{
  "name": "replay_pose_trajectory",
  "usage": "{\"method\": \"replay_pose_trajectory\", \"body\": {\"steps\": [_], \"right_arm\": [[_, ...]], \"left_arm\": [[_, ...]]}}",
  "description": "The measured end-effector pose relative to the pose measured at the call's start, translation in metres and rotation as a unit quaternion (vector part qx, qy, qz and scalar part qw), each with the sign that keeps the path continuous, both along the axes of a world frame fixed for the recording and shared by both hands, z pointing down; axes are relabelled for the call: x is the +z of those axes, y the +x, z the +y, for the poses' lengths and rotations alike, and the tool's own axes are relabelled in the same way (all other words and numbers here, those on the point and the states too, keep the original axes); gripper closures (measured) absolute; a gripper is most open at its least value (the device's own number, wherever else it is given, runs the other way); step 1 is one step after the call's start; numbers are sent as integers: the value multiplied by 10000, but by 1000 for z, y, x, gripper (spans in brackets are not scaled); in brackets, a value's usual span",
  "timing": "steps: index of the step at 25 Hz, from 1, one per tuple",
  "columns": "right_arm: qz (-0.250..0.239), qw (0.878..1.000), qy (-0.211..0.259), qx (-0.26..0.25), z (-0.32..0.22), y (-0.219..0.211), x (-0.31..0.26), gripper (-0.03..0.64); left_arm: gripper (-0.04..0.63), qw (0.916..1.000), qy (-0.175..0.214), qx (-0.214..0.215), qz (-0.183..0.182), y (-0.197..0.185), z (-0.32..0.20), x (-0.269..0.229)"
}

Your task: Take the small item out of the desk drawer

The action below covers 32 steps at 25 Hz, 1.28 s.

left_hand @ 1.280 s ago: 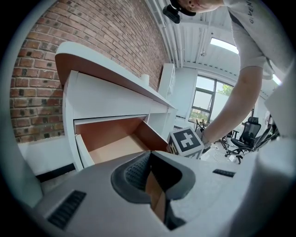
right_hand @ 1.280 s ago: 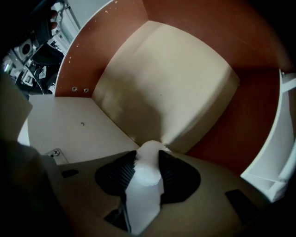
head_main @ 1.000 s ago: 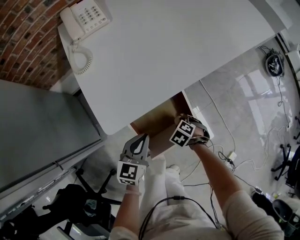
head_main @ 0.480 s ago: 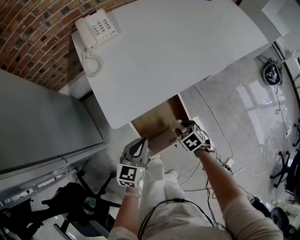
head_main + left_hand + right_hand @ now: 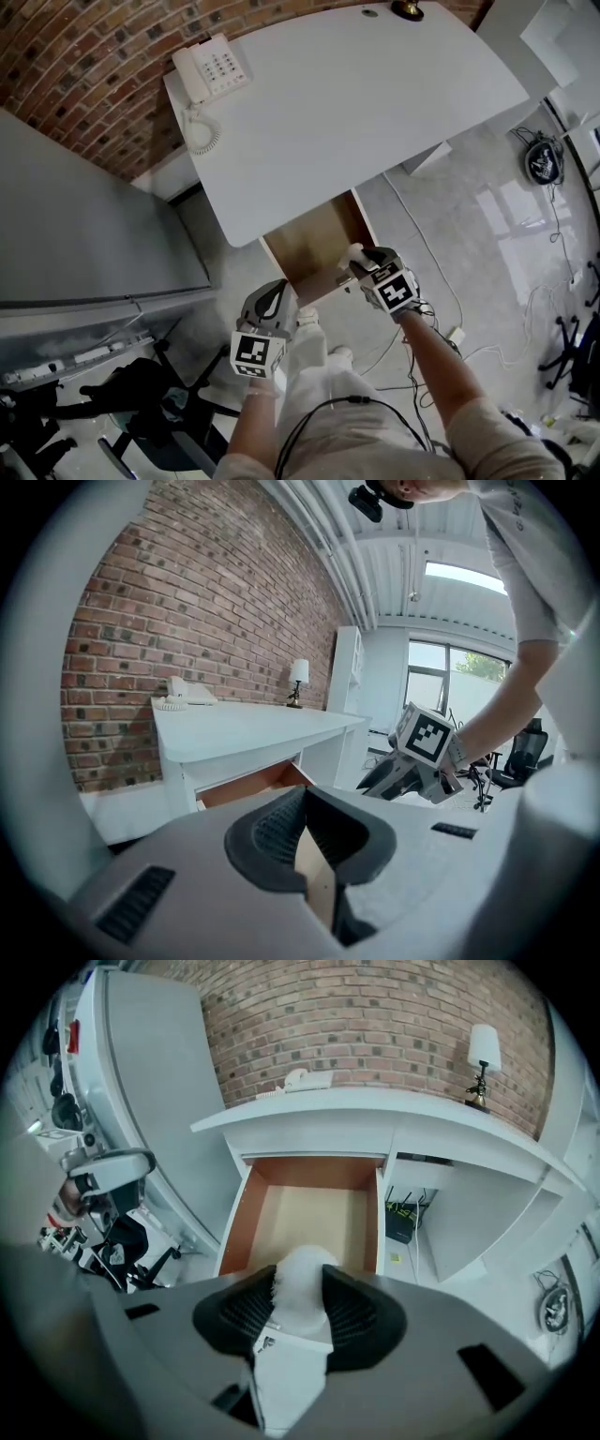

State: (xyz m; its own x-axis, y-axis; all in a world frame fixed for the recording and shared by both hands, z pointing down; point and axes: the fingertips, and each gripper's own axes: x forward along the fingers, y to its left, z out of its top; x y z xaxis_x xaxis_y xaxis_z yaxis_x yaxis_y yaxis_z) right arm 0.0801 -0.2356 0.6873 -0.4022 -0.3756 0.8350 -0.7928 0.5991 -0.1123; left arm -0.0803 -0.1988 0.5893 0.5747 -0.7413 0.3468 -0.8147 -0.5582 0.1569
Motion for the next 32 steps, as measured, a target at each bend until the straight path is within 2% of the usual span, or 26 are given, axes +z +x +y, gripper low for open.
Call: {"method": "replay_pose_trajectory", "body": {"steps": [4,8,13,27,32], "right_arm": [[-243,9996,105,109,8,-2,-21,456],[-600,9971,26,462,12,0,-45,456],[-1141,9894,-41,897,18,3,-66,456],[-1986,9710,239,1313,35,14,-130,456],[-2428,9569,222,1576,42,18,-151,456]], "left_arm": [[591,9999,45,-162,26,-9,11,-12],[591,9995,133,-279,20,-14,18,-29],[591,9987,276,-414,59,-19,24,-48],[591,9959,605,-646,210,-22,39,-97],[591,9948,663,-719,269,-25,48,-112]]}}
